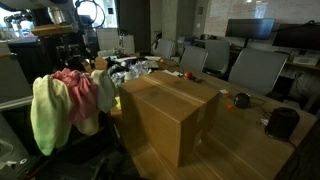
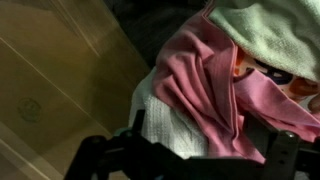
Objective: Pick the clothes on the back rest of the chair and put them on the box
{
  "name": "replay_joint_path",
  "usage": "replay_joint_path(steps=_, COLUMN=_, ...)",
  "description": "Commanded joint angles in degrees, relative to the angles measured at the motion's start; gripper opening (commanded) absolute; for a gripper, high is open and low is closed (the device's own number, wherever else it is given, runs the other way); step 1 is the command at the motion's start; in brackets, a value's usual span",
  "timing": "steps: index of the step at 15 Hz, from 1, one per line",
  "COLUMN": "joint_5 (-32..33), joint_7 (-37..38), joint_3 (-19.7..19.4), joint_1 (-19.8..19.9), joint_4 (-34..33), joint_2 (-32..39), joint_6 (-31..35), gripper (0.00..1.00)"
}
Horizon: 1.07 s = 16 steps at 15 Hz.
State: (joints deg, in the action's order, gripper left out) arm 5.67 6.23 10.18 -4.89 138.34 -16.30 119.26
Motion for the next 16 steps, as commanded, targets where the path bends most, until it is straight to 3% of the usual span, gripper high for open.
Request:
replay_joint_path(steps=1, joint_5=0.35, joint_7=0.30, joint_3=0.26, joint_1=-1.34, joint_4=-1.94, joint_2=2.69, joint_6=3.77, gripper=1.00)
replay_joint_path(steps=8, joint_5=1.38, joint_7=0.69, joint_3=0.16, joint_1=-1.56, joint_4=-3.44, joint_2=5.73, joint_6=8.27, gripper=1.00)
replay_joint_path(steps=16, joint_5=5.46, joint_7=6.61, joint_3=-0.22, joint_1=-0.39, joint_4=-6.75, joint_2=10.14, joint_6=11.03, gripper=1.00)
